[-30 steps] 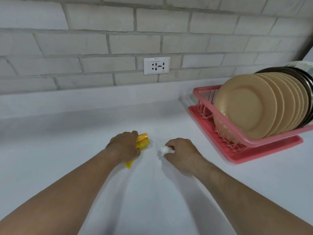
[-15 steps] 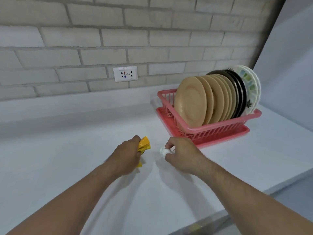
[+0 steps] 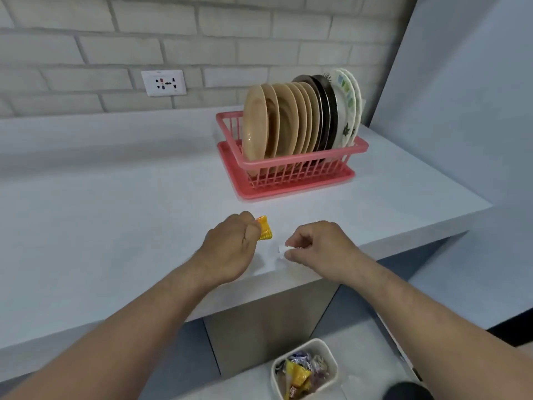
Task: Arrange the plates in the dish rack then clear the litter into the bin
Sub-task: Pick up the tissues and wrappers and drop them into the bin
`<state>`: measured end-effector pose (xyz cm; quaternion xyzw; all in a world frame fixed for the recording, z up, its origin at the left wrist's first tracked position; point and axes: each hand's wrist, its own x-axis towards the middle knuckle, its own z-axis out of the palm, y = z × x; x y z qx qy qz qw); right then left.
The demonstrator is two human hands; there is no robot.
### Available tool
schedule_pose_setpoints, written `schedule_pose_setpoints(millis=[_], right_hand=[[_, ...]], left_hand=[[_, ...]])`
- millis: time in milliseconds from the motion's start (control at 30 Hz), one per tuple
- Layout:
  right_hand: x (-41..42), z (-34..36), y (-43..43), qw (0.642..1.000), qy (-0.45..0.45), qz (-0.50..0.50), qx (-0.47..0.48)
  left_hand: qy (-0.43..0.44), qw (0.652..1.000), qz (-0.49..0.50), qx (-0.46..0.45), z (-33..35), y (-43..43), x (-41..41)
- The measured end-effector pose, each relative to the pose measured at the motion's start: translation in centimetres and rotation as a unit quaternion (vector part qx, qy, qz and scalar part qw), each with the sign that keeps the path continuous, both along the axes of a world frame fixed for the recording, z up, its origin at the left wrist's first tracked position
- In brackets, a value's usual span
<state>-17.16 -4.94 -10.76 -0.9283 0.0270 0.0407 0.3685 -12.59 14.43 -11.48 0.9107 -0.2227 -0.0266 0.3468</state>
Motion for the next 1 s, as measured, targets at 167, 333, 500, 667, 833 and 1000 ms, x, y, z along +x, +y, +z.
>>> schedule_pose_setpoints(millis=[167,333,500,667,833,1000], right_hand=[[-4.5,-2.9,-2.6,0.998,0.042,-0.039,-0.009],[-9.0,-8.4,-4.8,0.987,0.128,-0.092,-0.024],[-12.7,-14.7,-7.1,0.973,0.184,-0.131,-0.041],[-14.2,-24.5,-10.3,0.96,0.237,-0.138,-0.05],[-14.7,-34.9,-12.8,0.959,0.25,-0.125,-0.042],[-13.7,-46.3,-14.7,0.961,0.252,-0.088,-0.068]], left_hand=[[-0.032,0.995,-0.092,0.019,-4.7,-2.7,-3.0],[-0.043,0.988,-0.15,0.001,-11.1,-4.3,-6.9],[0.023,0.99,-0.136,0.02,-17.1,-6.0,-9.5],[0.164,0.986,-0.023,0.034,-26.1,-9.7,-11.6],[0.132,0.984,0.044,0.108,-36.7,-12.7,-11.8],[0.101,0.981,0.059,0.153,-49.6,-15.4,-11.6]])
